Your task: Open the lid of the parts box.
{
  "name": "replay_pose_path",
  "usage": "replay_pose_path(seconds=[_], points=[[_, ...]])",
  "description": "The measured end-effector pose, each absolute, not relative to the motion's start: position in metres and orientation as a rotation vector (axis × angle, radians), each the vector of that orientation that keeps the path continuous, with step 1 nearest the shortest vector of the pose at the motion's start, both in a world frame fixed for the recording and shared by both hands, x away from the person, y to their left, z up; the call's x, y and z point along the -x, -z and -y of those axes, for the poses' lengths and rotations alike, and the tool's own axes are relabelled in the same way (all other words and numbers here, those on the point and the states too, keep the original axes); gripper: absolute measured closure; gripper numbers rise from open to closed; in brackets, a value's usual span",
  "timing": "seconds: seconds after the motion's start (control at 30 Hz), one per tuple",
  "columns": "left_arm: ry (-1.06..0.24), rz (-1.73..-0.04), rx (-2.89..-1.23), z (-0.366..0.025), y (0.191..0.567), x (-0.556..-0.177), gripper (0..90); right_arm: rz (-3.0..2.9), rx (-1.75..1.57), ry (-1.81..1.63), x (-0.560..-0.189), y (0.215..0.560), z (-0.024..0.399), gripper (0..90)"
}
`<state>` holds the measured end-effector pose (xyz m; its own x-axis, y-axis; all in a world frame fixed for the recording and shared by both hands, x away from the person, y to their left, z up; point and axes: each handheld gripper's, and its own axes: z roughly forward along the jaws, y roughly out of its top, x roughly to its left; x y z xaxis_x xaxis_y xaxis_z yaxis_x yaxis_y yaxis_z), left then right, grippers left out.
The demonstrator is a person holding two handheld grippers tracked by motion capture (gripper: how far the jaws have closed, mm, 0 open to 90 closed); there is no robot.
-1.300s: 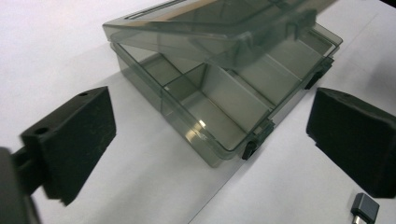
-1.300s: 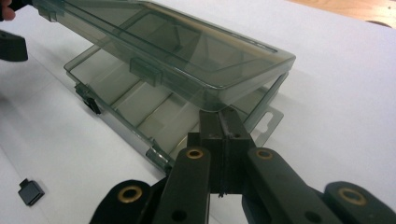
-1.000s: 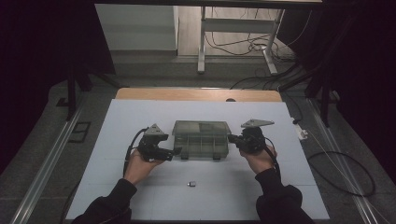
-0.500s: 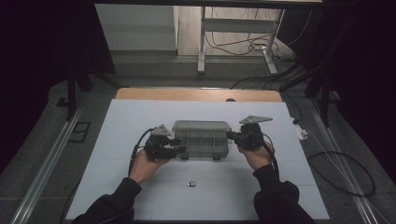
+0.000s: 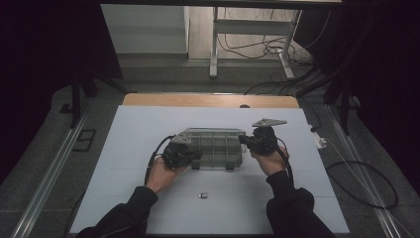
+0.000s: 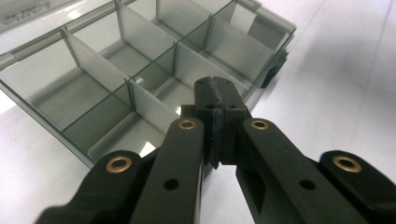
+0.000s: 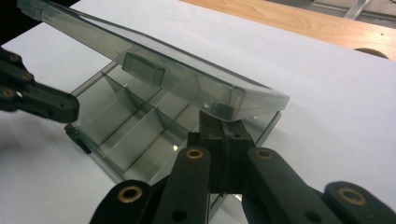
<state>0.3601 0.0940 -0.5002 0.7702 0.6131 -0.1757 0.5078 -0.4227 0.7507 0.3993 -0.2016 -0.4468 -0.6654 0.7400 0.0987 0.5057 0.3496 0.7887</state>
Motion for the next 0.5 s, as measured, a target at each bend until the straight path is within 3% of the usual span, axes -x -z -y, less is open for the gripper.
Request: replay_pose_path(seconds=[0.5], points=[[-0.222,-0.803,-2.143,-0.087,0.51,-0.356,88.7,-2.318,-1.117,-1.221,-0.415,0.446,0.2,89.9]])
